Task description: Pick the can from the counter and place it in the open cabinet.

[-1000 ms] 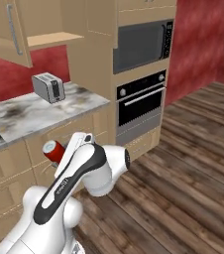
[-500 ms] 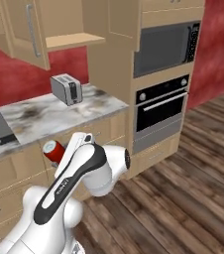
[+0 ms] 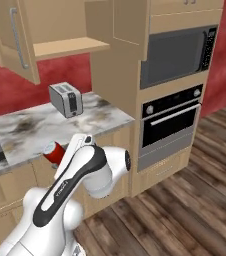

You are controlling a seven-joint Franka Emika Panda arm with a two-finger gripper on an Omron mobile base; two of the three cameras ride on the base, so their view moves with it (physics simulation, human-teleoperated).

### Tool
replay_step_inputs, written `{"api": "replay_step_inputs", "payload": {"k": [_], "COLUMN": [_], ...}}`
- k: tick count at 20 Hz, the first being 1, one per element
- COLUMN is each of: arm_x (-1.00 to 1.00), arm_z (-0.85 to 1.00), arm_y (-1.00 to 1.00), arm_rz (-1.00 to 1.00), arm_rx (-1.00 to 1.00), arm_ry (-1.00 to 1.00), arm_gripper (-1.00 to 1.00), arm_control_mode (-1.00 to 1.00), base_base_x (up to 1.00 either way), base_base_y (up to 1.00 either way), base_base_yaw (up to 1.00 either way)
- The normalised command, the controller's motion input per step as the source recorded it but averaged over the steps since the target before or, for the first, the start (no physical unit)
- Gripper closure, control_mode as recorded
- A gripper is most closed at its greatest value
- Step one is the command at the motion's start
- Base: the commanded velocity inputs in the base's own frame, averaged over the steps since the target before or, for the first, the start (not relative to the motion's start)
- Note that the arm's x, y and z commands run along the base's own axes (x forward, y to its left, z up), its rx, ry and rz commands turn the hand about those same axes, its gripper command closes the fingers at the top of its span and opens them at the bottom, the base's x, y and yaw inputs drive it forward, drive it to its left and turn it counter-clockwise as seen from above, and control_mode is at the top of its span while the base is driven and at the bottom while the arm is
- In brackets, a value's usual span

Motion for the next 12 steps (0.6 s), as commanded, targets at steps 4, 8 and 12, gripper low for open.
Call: {"api": "replay_step_inputs", "payload": {"k": [4,8,12], "arm_x": [0.00,0.00,0.00], "arm_z": [0.00,0.00,0.00], "arm_y": [0.00,0.00,0.00], "arm_rz": [0.00,0.00,0.00], "arm_rx": [0.00,0.00,0.00], "arm_ry": [0.00,0.00,0.00], "arm_gripper": [1.00,1.00,1.00], "arm_control_mode": [1.00,1.00,1.00], "base_base_x": [0.75,0.59,0.39], "base_base_y": [0.00,0.00,0.01], "base_base_yaw": [0.12,0.16,0.23]}}
